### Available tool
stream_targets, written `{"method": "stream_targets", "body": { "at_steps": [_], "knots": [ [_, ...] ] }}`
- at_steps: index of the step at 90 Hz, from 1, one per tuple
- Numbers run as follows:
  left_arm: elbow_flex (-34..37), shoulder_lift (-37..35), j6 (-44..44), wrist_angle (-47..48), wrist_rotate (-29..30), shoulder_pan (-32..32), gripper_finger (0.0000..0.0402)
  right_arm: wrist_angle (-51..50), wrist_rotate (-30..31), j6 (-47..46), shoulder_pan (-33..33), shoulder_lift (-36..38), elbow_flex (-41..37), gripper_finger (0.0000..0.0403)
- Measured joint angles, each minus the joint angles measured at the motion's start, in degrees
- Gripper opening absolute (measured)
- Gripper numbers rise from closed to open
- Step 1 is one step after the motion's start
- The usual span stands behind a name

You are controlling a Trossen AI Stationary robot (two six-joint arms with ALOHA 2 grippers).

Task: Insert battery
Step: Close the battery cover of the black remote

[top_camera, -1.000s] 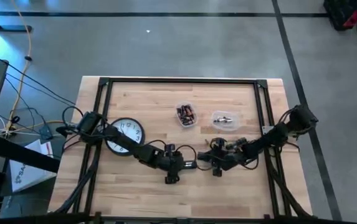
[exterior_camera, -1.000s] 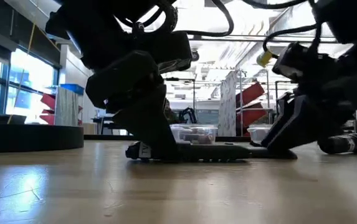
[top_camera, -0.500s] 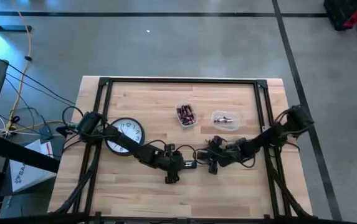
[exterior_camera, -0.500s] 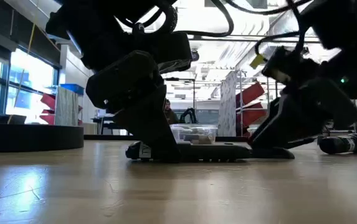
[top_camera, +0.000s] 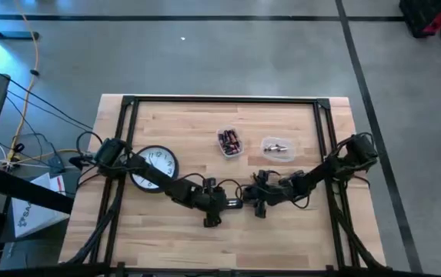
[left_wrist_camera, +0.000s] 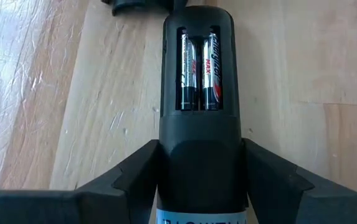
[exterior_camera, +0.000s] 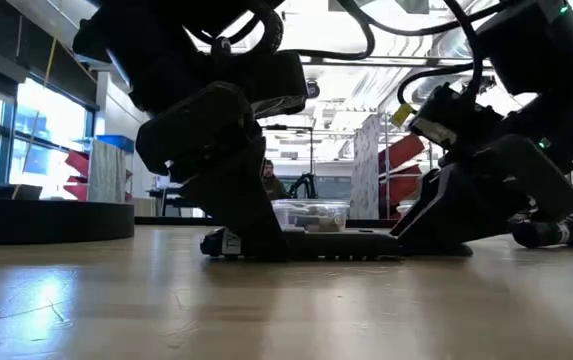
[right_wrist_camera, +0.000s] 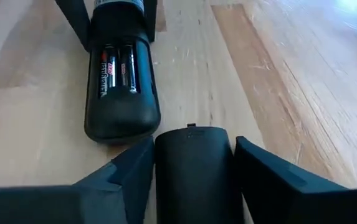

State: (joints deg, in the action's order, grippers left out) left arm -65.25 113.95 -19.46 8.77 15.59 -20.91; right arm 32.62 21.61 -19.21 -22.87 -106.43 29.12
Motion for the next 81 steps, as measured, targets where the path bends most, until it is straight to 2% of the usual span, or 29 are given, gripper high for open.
{"method": "stream_targets", "body": {
  "at_steps": [16, 50, 81],
  "knots": [
    [0.0, 0.0, -0.4, 0.1, 0.0, 0.0, 0.0186, 0.0, -0.7, 1.3, 0.0, 0.3, 0.0, 0.0141],
    [0.0, 0.0, -0.7, 0.3, 0.0, 0.0, 0.0186, -4.4, -1.9, 3.7, 0.0, 7.9, -0.4, 0.014],
    [0.1, 0.0, -0.8, -0.5, 0.1, 0.2, 0.0186, -4.8, -4.0, 5.7, -1.6, 6.2, 9.2, 0.014]
  ]
}}
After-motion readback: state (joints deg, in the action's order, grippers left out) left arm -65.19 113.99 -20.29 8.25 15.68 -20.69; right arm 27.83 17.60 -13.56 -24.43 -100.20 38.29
